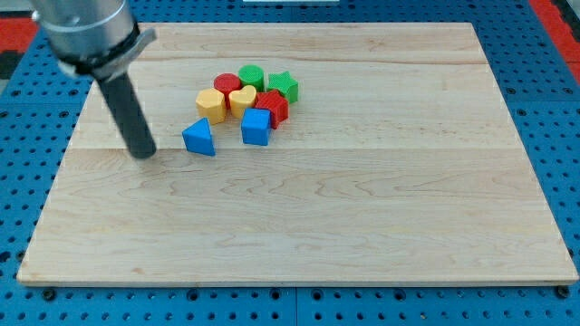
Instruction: Move the blue triangle into the red circle
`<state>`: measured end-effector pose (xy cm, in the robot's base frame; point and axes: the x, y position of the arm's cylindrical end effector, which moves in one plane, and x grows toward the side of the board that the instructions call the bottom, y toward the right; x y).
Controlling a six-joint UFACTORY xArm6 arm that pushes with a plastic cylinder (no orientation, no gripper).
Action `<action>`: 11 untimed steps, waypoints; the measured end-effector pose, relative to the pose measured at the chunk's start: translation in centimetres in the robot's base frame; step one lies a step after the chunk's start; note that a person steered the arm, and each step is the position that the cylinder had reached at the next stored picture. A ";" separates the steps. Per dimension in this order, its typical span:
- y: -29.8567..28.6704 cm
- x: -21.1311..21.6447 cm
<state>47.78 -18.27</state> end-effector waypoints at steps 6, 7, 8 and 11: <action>5.1 -4.4; 7.1 -3.7; 8.3 -2.5; 8.0 -6.4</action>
